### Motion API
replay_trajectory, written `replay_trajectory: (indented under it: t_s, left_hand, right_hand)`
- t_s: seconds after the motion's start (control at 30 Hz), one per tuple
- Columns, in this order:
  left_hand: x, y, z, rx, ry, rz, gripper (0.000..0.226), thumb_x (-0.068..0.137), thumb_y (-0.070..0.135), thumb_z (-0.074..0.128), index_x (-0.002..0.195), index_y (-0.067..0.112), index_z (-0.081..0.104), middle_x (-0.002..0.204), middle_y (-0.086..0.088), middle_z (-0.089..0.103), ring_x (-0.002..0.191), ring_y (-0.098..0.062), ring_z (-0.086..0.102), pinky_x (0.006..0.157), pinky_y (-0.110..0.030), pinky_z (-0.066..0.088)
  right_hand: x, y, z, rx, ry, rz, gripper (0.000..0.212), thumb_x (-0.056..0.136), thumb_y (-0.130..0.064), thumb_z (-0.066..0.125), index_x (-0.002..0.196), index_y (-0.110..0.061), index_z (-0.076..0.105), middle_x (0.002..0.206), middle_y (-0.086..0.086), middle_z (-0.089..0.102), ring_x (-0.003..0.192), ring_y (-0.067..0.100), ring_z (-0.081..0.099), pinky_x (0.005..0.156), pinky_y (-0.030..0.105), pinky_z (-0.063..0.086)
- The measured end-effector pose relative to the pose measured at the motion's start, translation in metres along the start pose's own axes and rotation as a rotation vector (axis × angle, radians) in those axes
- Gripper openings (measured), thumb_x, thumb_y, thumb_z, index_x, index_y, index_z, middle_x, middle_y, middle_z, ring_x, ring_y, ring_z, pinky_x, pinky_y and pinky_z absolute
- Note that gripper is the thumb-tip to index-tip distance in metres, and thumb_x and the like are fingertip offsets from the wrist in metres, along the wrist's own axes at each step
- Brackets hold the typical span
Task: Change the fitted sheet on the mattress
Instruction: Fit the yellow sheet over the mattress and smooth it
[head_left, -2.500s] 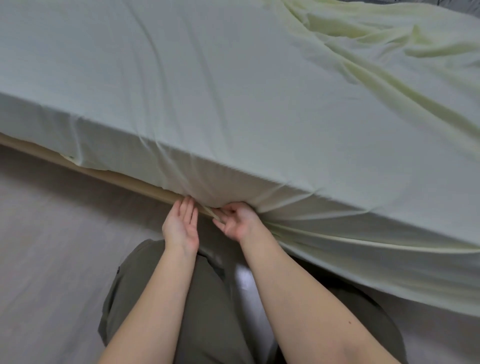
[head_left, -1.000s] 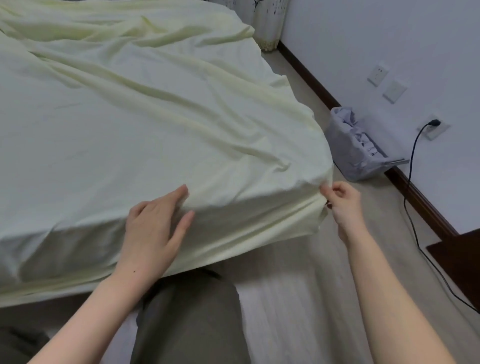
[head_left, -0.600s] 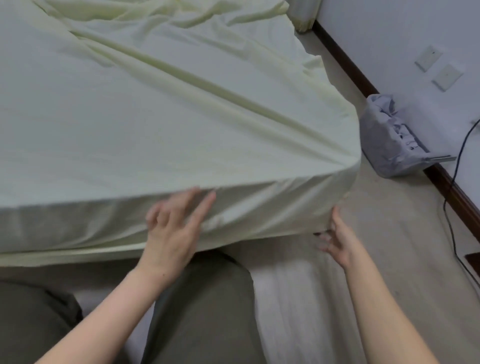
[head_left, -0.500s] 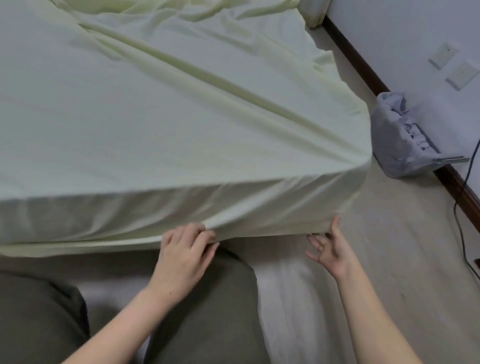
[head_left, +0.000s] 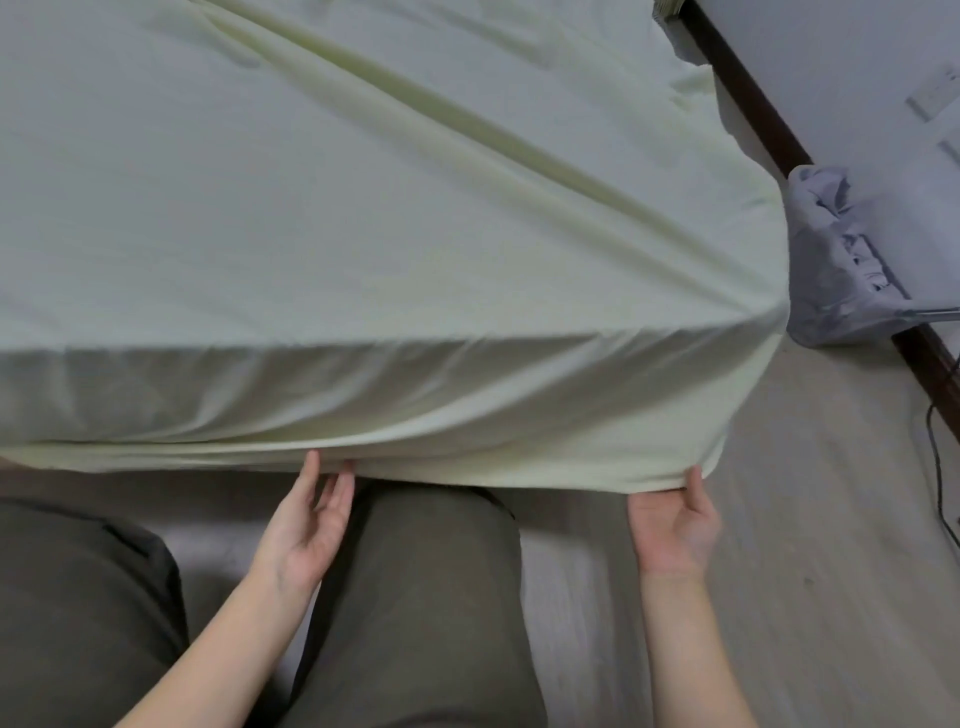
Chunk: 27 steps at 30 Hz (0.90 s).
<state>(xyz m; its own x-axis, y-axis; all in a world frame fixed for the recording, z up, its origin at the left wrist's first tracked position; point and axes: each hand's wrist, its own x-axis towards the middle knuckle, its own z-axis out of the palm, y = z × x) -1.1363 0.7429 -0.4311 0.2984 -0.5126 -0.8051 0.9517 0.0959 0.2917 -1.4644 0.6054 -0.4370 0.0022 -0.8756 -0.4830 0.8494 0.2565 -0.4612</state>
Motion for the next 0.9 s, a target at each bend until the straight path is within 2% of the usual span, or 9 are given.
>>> replay_trajectory:
  t_s: [0.13,0.2,0.37,0.47,0.57,0.7,0.77,0.83,0.9]
  left_hand:
    - [0.003,0.002,-0.001,0.089,-0.043,-0.019,0.017,0.088,0.031,0.061,0.075,0.023,0.053,0.061,0.01,0.054,0.061,0.001,0.056,0.052,-0.012,0.044]
    - [0.007,0.004,-0.004,0.155,-0.038,-0.054,0.02,0.091,0.034,0.059,0.074,0.026,0.052,0.054,0.011,0.045,0.047,0.0,0.046,0.043,-0.012,0.034]
    - [0.018,0.009,-0.014,0.298,0.106,-0.07,0.017,0.09,0.035,0.064,0.087,0.022,0.054,0.075,0.001,0.036,0.07,-0.006,0.048,0.055,-0.016,0.037]
    - [0.018,0.019,-0.02,0.338,0.114,-0.03,0.017,0.09,0.031,0.065,0.099,0.023,0.053,0.07,0.004,0.047,0.06,-0.004,0.047,0.051,-0.016,0.034]
    - [0.017,0.025,-0.027,0.415,0.117,0.018,0.007,0.09,0.013,0.063,0.095,0.015,0.058,0.064,0.002,0.059,0.039,-0.003,0.043,0.037,-0.014,0.034]
    - [0.015,0.025,-0.034,0.431,0.197,0.042,0.008,0.089,0.0,0.056,0.091,0.009,0.057,0.065,-0.003,0.06,0.044,-0.007,0.049,0.037,-0.014,0.039]
    - [0.012,0.026,-0.035,0.423,0.208,0.046,0.013,0.09,0.0,0.05,0.085,0.011,0.056,0.07,-0.003,0.058,0.055,-0.009,0.051,0.041,-0.014,0.042]
    - [0.01,0.028,-0.036,0.394,0.188,0.058,0.021,0.086,-0.006,0.042,0.083,0.01,0.055,0.074,-0.004,0.058,0.061,-0.012,0.056,0.054,-0.017,0.047]
    - [0.007,0.032,-0.038,0.253,0.079,0.046,0.034,0.08,-0.011,0.032,0.096,0.005,0.057,0.091,-0.01,0.062,0.082,-0.022,0.061,0.083,-0.026,0.049]
  right_hand:
    - [-0.014,-0.003,0.003,-0.041,-0.05,0.071,0.078,0.073,-0.042,0.067,0.144,-0.016,0.045,0.139,0.002,0.054,0.133,0.024,0.047,0.113,0.046,0.034]
    - [-0.019,-0.001,0.001,-0.069,-0.094,0.085,0.07,0.067,-0.038,0.073,0.132,-0.016,0.059,0.131,0.003,0.062,0.126,0.025,0.054,0.106,0.047,0.042]
    - [-0.021,0.005,-0.004,-0.101,-0.09,0.11,0.035,0.08,-0.026,0.064,0.112,-0.015,0.072,0.119,0.003,0.07,0.113,0.021,0.065,0.094,0.045,0.05]
    - [-0.011,0.004,-0.012,-0.352,0.112,0.122,0.019,0.089,-0.013,0.059,0.107,-0.014,0.067,0.097,0.001,0.076,0.074,0.011,0.073,0.065,0.025,0.061]
    - [0.003,0.0,-0.034,-0.438,0.374,0.103,0.019,0.095,-0.006,0.053,0.089,-0.024,0.055,0.062,-0.012,0.068,0.032,-0.001,0.041,0.031,0.011,0.03]
    - [0.002,0.012,-0.039,-0.627,0.561,0.047,0.008,0.096,-0.016,0.054,0.096,-0.024,0.052,0.072,-0.006,0.062,0.056,0.003,0.054,0.051,0.019,0.051]
    - [-0.004,0.024,-0.031,-0.728,0.562,0.06,0.004,0.093,-0.024,0.051,0.092,-0.026,0.054,0.086,-0.005,0.057,0.073,0.006,0.053,0.07,0.03,0.045]
    - [-0.009,0.034,-0.024,-0.629,0.426,0.068,0.013,0.086,-0.026,0.051,0.098,-0.028,0.057,0.092,-0.007,0.063,0.08,0.006,0.056,0.075,0.03,0.043]
    - [-0.013,0.043,-0.018,-0.351,0.212,0.084,0.048,0.076,-0.036,0.064,0.122,-0.024,0.056,0.106,-0.001,0.07,0.099,0.015,0.065,0.088,0.038,0.05]
